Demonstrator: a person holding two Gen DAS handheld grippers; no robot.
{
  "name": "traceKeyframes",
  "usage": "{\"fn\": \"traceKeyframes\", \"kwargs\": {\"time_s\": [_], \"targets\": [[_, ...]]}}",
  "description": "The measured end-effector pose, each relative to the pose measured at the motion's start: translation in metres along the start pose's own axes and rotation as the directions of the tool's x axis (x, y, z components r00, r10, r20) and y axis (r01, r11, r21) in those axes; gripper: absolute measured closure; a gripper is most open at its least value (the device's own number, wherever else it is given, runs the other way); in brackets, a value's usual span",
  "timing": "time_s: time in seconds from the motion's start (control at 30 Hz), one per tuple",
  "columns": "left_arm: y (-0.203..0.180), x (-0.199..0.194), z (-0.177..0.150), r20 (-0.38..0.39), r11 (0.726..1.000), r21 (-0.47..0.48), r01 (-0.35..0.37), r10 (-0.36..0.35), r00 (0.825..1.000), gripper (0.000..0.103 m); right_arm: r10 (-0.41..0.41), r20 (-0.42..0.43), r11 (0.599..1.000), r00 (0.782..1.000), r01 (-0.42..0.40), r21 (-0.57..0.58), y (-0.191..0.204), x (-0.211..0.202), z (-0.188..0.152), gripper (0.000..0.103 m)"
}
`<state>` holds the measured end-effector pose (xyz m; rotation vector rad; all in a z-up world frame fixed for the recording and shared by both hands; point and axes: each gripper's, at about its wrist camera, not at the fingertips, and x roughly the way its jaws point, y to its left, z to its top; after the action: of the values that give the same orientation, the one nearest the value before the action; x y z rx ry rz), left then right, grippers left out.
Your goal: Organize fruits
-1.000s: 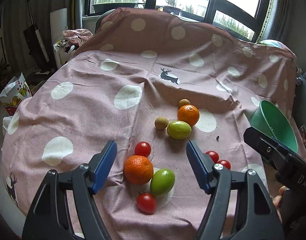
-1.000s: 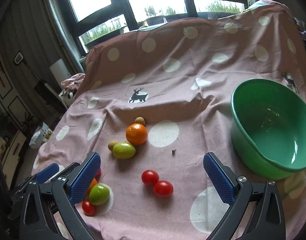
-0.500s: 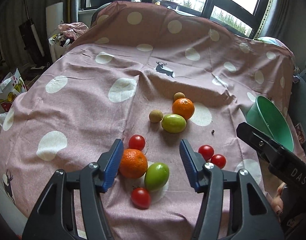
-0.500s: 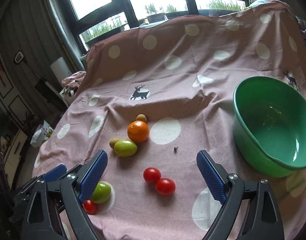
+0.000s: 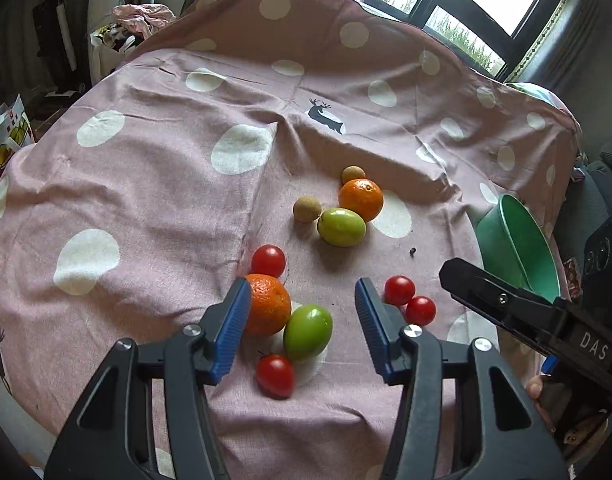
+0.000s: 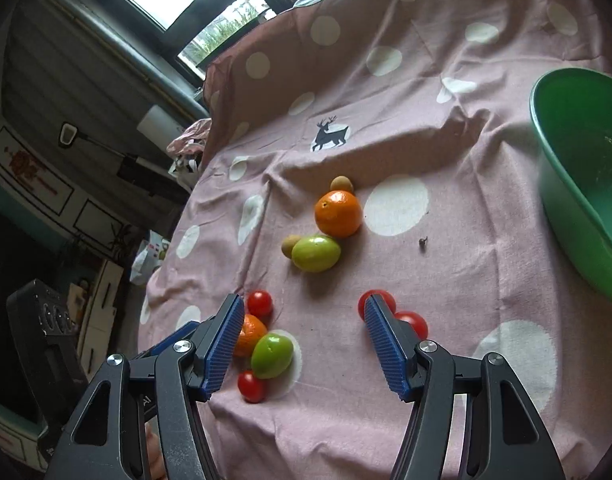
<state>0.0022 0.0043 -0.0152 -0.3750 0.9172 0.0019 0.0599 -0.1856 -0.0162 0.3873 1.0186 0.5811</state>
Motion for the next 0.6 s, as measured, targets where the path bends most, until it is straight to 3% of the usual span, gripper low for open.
{"fn": "traceKeyframes", "kwargs": {"time_s": [0.13,0.27,0.43,0.6], "targets": [[-0.001,0.005,-0.002,-0.037,1.0,0.011,0.008,-0.008,0.999,0.058,0.06,-0.086,0.997,0.995,-0.055,0.058,0.0,0.016,-0.001,0.041],[-0.008,0.012,-0.007,-0.075,0.999,0.049,0.023,-0.019,0.997,0.061,0.056,-0.136,0.994,0.989,-0.042,0.102,-0.005,0.03,-0.003,0.057],[-0.008,0.017,-0.009,-0.113,0.997,0.064,0.041,-0.034,0.993,0.062,0.116,-0.182,0.985,0.976,-0.089,0.15,-0.011,0.041,-0.003,0.058],[-0.003,0.024,-0.008,-0.147,0.998,0.019,0.055,-0.051,0.988,0.062,0.149,-0.227,0.979,0.963,-0.112,0.168,-0.01,0.053,-0.005,0.058]]}}
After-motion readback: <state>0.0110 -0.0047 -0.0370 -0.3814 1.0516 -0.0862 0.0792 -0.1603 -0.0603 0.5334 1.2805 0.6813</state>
